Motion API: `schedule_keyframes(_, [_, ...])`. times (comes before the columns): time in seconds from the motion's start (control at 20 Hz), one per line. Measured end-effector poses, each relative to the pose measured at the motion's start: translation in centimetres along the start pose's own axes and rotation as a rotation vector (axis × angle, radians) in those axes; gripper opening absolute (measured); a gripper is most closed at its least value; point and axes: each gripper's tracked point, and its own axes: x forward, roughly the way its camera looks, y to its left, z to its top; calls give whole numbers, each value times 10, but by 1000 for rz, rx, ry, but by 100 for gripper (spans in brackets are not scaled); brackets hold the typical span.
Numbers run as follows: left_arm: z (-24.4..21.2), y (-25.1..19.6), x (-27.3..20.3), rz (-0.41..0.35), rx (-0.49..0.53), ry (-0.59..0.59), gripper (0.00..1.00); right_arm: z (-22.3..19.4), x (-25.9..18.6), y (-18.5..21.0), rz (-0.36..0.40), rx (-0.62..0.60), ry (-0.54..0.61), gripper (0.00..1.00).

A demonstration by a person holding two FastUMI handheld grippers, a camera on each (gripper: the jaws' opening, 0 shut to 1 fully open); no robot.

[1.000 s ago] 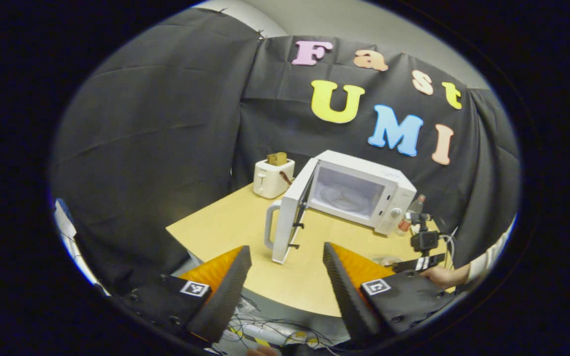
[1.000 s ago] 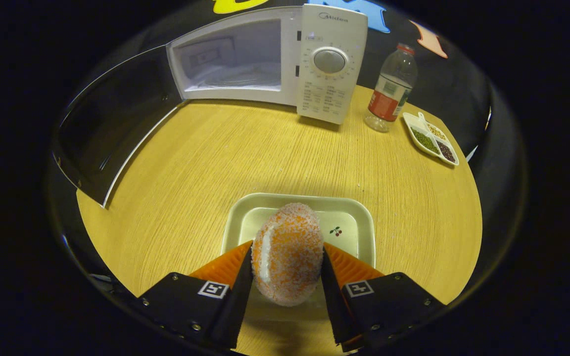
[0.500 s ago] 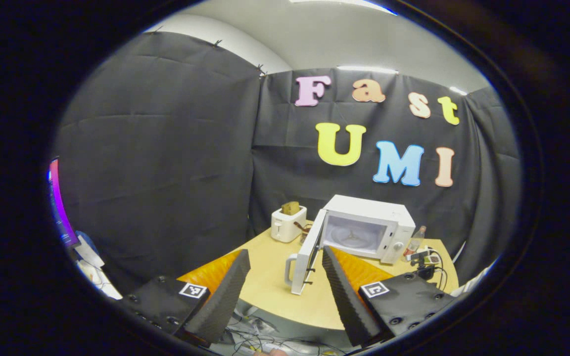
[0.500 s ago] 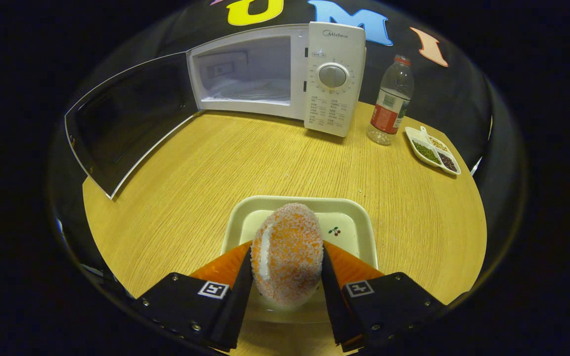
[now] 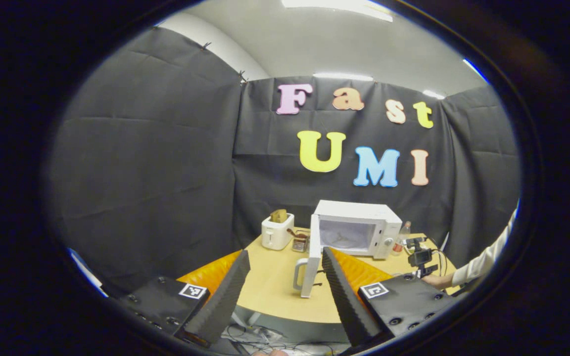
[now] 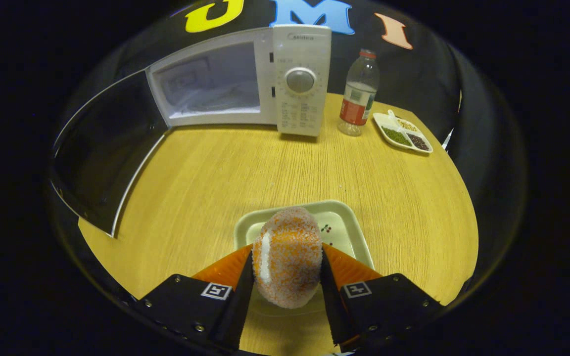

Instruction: Open the microwave oven with the left hand, put the food in, and close the microwave oven.

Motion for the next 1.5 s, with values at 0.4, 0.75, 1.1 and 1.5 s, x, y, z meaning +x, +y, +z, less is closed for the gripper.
schedule_keyframes(0.4, [-3,20,68,3,-109,53,97,71,9,108,153,220,-81,67])
schedule_keyframes(0.75, [5,7,130,46,-32,156,94,142,70,173,237,444,-205,67])
schedule_keyframes(1.1, [-14,-5,157,73,2,284,94,232,119,189,280,732,-362,66])
schedule_keyframes(1.5, [-28,-2,179,105,7,335,98,285,153,199,258,866,-458,69])
